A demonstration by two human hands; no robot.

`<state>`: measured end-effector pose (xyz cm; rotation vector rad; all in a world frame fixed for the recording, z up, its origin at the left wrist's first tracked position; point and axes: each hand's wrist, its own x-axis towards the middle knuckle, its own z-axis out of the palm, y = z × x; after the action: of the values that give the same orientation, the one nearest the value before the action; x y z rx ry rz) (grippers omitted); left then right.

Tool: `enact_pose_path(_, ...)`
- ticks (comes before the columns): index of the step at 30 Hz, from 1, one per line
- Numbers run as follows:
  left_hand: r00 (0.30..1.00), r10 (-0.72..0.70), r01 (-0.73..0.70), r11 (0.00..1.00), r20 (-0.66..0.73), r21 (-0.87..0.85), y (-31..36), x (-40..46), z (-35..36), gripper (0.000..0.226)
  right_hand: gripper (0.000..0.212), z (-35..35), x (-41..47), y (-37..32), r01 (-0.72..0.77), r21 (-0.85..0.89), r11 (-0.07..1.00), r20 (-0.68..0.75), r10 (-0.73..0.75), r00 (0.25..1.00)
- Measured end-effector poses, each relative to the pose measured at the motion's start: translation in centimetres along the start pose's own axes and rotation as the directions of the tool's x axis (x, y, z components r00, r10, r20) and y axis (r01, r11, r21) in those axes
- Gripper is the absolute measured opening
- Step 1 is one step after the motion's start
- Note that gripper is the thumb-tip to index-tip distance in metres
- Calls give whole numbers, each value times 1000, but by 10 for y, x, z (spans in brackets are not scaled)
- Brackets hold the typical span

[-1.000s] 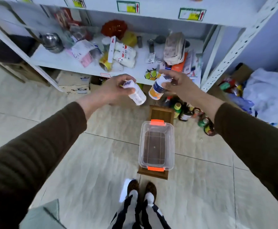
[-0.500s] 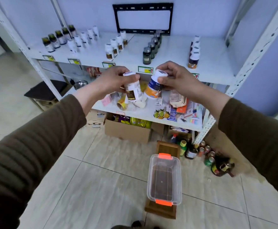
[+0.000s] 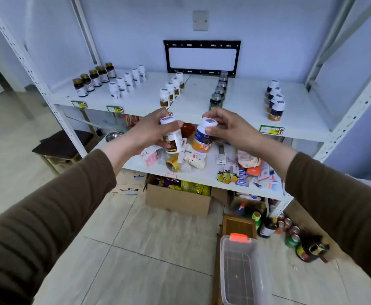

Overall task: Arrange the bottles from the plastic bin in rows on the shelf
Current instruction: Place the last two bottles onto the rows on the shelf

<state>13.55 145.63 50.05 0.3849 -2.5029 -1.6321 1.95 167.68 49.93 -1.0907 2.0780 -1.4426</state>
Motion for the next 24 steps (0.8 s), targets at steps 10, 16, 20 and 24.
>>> enact_pose_path(10, 981, -63, 81, 992, 186, -92, -56, 57, -108, 16, 30, 70, 94, -12, -31, -81, 996, -92, 24, 996)
enact_pose_path(16, 972, -135, 157, 982, 191, -106, -78, 108, -147, 23, 28, 80, 154, -8, -28, -94, 995, -105, 18, 994)
enact_pose_path(20, 962, -143, 163, 984, 231, -67, -84, 146, -170, 50, 31, 78, 204, -4, -10, -82, 997, -106, 2, 994)
enact_pose_path(24, 972, -118, 136, 988, 205, -76, -84, 182, -192, 42, 31, 72, 260, -1, 11, -59, 998, -111, -17, 994)
